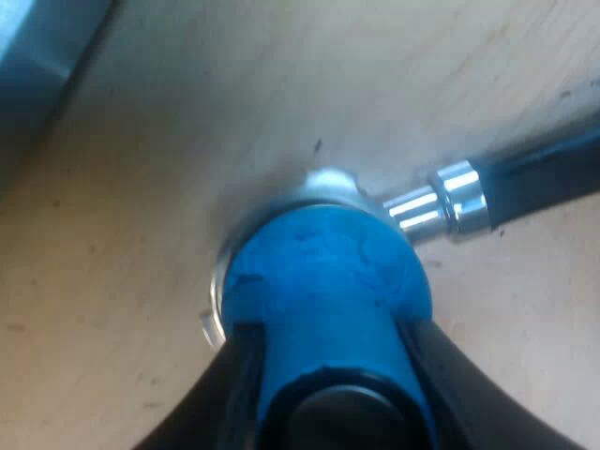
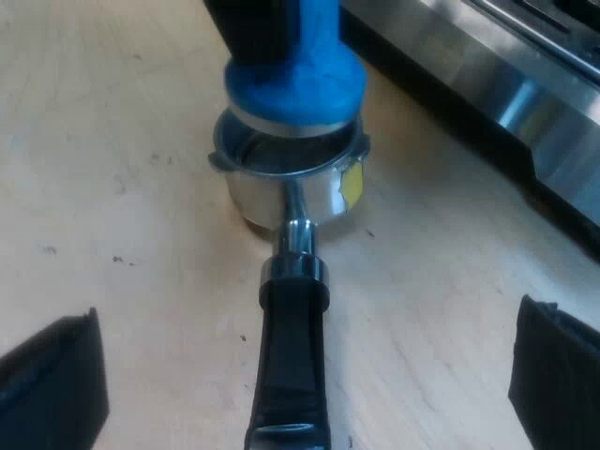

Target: Grind coffee beans and then tamp

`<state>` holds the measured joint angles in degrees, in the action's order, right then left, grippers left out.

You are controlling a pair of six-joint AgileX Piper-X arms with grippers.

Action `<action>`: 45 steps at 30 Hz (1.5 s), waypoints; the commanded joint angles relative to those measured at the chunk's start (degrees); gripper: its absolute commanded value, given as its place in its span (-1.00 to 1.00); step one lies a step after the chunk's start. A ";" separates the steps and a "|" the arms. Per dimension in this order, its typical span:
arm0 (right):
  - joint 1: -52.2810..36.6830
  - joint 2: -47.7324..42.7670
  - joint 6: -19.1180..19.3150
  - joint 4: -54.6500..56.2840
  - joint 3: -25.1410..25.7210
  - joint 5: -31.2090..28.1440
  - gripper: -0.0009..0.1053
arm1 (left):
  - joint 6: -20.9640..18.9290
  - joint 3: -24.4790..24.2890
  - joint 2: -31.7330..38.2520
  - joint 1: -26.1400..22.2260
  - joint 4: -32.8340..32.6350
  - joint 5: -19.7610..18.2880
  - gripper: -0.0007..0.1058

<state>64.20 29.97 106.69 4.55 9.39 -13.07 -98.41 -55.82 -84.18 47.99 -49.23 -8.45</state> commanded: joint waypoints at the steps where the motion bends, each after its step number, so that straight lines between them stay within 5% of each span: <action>1: 0.08 -0.06 -0.29 -0.51 0.20 0.25 0.69 | -0.54 -0.41 0.12 0.10 1.34 -0.35 -0.98; 45: 0.08 -0.06 -0.29 -0.51 0.20 0.25 0.69 | -0.67 -0.03 -8.69 -0.01 0.06 -1.26 -0.98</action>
<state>64.20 29.97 106.69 4.55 9.39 -13.07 -98.47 -56.96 -91.13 47.99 -48.01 -10.12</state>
